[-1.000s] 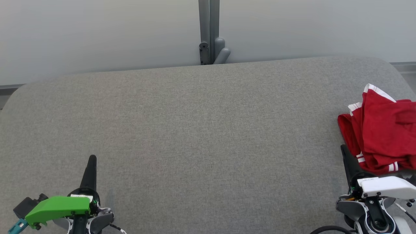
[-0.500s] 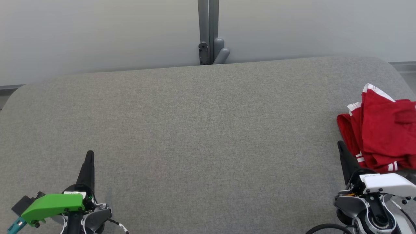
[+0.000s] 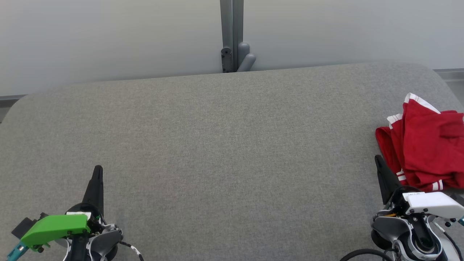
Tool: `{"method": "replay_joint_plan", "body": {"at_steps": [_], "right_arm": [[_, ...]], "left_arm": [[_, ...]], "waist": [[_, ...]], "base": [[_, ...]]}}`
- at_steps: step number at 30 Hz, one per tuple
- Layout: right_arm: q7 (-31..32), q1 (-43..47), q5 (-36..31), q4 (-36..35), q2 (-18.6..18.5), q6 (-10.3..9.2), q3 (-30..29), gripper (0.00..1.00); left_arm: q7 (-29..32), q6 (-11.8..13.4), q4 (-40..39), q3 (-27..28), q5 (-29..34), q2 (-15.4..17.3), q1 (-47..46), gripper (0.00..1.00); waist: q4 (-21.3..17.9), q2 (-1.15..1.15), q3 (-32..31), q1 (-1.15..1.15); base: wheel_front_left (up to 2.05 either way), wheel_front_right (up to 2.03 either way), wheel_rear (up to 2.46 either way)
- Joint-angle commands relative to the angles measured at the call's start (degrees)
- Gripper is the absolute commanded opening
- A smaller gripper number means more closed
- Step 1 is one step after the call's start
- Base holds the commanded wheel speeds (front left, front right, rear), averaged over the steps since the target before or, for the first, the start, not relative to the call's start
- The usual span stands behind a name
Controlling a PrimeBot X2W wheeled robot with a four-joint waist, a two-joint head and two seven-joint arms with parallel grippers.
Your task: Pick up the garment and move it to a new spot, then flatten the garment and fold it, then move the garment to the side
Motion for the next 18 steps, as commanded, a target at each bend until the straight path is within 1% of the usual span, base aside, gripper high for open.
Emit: {"method": "replay_joint_plan", "body": {"at_steps": [1, 18], "right_arm": [[0.2, -0.6, 0.3, 0.1, -0.2, 0.02, 0.0, 0.00], [0.2, -0.6, 0.3, 0.1, -0.2, 0.02, 0.0, 0.00]], "left_arm": [[0.1, -0.3, -0.2, 0.1, -0.1, 0.2, -0.9, 0.00], [0.3, -0.3, -0.2, 0.3, 0.2, 0.0, -0.9, 0.00]], "waist": [[0.0, 0.00, 0.0, 0.00], [0.0, 0.00, 0.0, 0.00]], "base": [[0.00, 0.00, 0.00], [0.00, 0.00, 0.00]]}}
